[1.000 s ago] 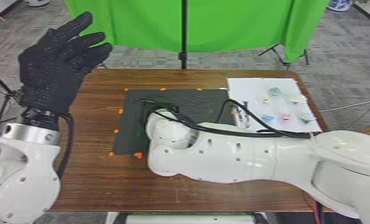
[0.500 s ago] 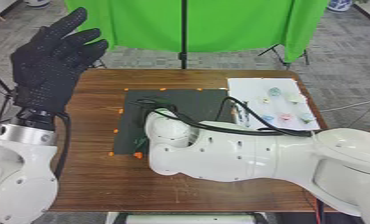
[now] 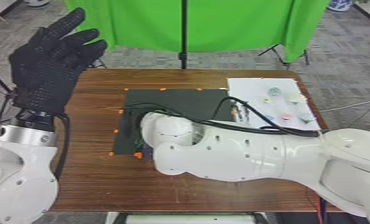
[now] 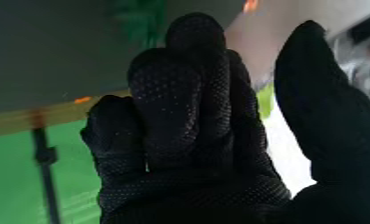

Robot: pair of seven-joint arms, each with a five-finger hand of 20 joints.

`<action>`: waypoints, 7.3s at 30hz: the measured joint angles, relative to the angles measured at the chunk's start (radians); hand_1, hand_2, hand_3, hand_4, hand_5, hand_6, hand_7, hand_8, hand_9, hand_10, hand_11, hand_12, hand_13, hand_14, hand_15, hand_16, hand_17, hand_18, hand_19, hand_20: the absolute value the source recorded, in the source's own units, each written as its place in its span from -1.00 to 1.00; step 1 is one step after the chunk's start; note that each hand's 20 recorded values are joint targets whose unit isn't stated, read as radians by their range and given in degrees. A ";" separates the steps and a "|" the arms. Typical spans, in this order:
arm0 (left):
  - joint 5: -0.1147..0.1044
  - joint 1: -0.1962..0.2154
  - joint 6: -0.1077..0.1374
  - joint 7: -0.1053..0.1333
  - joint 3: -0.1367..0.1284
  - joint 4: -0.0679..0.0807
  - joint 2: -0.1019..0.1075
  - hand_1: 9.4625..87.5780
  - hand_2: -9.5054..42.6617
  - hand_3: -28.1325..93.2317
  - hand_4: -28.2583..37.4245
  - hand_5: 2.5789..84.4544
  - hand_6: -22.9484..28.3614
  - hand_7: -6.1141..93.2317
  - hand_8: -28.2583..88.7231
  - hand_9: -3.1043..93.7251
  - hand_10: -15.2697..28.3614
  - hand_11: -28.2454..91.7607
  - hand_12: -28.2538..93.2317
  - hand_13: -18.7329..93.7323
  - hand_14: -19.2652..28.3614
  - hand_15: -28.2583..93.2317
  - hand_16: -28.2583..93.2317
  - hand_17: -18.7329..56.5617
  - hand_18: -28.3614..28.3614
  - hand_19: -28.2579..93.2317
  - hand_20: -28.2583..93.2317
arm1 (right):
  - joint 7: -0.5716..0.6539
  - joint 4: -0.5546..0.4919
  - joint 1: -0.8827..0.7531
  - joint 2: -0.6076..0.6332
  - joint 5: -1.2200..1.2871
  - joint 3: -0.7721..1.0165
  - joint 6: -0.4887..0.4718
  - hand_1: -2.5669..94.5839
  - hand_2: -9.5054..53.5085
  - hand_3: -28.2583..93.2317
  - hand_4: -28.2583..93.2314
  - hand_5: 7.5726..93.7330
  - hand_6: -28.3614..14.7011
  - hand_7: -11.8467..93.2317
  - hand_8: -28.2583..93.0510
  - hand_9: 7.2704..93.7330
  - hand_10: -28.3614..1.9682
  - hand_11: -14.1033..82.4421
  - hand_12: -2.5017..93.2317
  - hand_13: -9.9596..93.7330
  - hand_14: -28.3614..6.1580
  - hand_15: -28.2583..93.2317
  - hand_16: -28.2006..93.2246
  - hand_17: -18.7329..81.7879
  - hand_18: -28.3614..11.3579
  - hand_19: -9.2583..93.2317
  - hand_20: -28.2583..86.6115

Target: Arrange flowers

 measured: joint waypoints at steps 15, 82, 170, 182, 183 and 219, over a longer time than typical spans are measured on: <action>-0.038 0.037 0.008 0.056 -0.012 -0.001 0.009 -0.70 -0.29 0.74 -0.92 -0.17 0.30 -0.56 -0.68 -0.24 0.70 -0.05 -0.35 -0.22 1.00 0.28 -0.68 -0.69 1.00 0.55 -0.72 | -0.009 0.014 -0.035 0.000 0.017 0.065 -0.305 -0.23 -0.81 0.68 -0.98 -0.04 0.47 -0.52 -0.75 0.56 -0.15 0.17 -0.53 0.60 0.06 0.66 -0.24 0.26 -0.60 1.00 0.10; -0.008 0.361 0.031 -0.104 -0.232 -0.081 -0.192 -0.70 -0.30 0.74 -0.93 -0.17 0.30 -0.56 -0.68 -0.24 0.70 -0.05 -0.35 -0.22 1.00 0.28 -0.69 -0.69 1.00 0.56 -0.74 | 0.444 -0.505 -1.039 0.492 -0.557 1.055 0.200 -0.23 -0.85 0.61 -0.92 -0.02 -0.01 -0.61 -0.71 0.67 -0.37 -0.24 -0.64 0.75 -0.05 0.36 -0.33 0.47 -0.49 1.00 -0.50; -0.018 0.402 0.046 -0.061 -0.223 -0.084 -0.181 -0.70 -0.29 0.74 -0.92 -0.17 0.31 -0.56 -0.68 -0.24 0.70 -0.05 -0.35 -0.22 1.00 0.28 -0.68 -0.69 1.00 0.56 -0.75 | 0.485 -0.399 -1.314 0.634 -0.739 1.156 0.293 0.22 -1.00 0.54 -1.00 0.87 0.32 -0.41 -0.47 1.00 0.31 -0.15 -0.49 0.90 0.35 0.34 -0.22 0.47 -0.43 1.00 -0.17; -0.017 0.417 0.049 -0.062 -0.247 -0.093 -0.186 -0.70 -0.30 0.74 -0.92 -0.17 0.30 -0.56 -0.68 -0.24 0.70 -0.05 -0.35 -0.22 1.00 0.28 -0.69 -0.69 1.00 0.56 -0.75 | 0.504 -0.525 -1.290 0.644 -0.852 1.164 0.315 0.22 -1.00 0.58 -1.00 0.94 0.28 -0.43 -0.42 1.00 0.26 -0.05 -0.53 0.95 0.33 0.34 -0.21 0.51 -0.47 1.00 -0.07; -0.017 0.418 0.049 -0.062 -0.249 -0.094 -0.186 -0.70 -0.30 0.74 -0.92 -0.17 0.31 -0.56 -0.68 -0.24 0.70 -0.05 -0.35 -0.22 1.00 0.28 -0.69 -0.69 1.00 0.56 -0.75 | 0.503 -0.533 -1.277 0.645 -0.855 1.158 0.317 0.22 -1.00 0.58 -1.00 0.94 0.28 -0.43 -0.41 1.00 0.26 -0.05 -0.53 0.95 0.33 0.34 -0.21 0.51 -0.47 1.00 -0.07; 0.000 0.203 0.021 -0.151 -0.174 -0.051 -0.123 -0.70 -0.30 0.74 -0.92 -0.17 0.30 -0.56 -0.68 -0.24 0.70 -0.05 -0.35 -0.22 1.00 0.28 -0.69 -0.69 1.00 0.56 -0.76 | 0.235 -0.147 -0.302 0.195 -0.473 0.273 0.246 0.18 -1.00 0.64 -1.00 0.93 0.28 -0.42 -0.40 1.00 0.26 0.03 -0.58 0.96 0.32 0.36 -0.19 0.51 -0.51 1.00 0.02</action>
